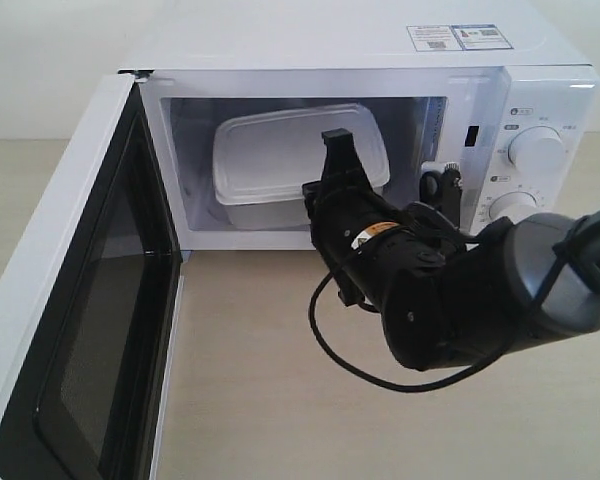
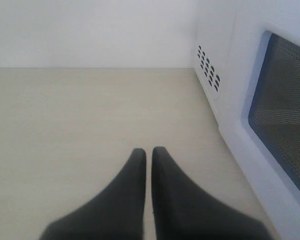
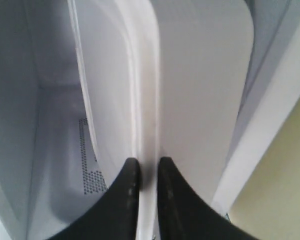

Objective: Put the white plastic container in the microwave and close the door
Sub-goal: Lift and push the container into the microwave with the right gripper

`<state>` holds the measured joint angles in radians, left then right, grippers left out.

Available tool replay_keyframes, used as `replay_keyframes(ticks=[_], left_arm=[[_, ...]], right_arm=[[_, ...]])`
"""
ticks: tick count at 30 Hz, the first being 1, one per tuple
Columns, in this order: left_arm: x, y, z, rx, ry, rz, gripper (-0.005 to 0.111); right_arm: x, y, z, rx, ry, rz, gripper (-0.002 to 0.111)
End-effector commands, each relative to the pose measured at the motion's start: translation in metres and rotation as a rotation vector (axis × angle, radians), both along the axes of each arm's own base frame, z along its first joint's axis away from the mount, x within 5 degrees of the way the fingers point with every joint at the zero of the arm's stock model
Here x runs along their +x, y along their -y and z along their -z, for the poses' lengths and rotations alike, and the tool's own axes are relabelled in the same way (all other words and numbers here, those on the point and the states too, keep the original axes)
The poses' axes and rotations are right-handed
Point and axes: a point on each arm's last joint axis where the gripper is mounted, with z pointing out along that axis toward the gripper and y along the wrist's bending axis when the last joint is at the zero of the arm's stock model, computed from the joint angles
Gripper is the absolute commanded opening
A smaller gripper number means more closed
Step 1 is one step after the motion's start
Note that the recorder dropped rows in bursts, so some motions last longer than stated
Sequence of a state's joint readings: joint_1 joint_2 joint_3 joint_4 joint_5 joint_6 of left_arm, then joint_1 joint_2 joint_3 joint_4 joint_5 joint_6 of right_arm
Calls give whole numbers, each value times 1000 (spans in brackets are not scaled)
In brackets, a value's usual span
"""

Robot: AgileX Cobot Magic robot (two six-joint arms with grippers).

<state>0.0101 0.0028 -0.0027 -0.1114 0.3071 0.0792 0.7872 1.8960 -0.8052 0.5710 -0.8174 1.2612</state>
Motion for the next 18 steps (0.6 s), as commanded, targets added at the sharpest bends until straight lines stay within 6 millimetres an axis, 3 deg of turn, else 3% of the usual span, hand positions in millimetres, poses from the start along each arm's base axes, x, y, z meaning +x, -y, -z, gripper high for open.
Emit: replay_keyframes(ticks=[1, 5, 9, 18], left_arm=[[0, 0, 1, -2, 1, -2, 4], [0, 0, 1, -2, 1, -2, 4], [0, 0, 1, -2, 1, -2, 4], [0, 0, 1, -2, 1, -2, 4]], right_arm=[[9, 8, -5, 10, 42, 11, 0], [16, 15, -5, 10, 38, 29, 0], [25, 6, -11, -8, 57, -2, 0], [34, -2, 12, -18, 16, -2, 0]])
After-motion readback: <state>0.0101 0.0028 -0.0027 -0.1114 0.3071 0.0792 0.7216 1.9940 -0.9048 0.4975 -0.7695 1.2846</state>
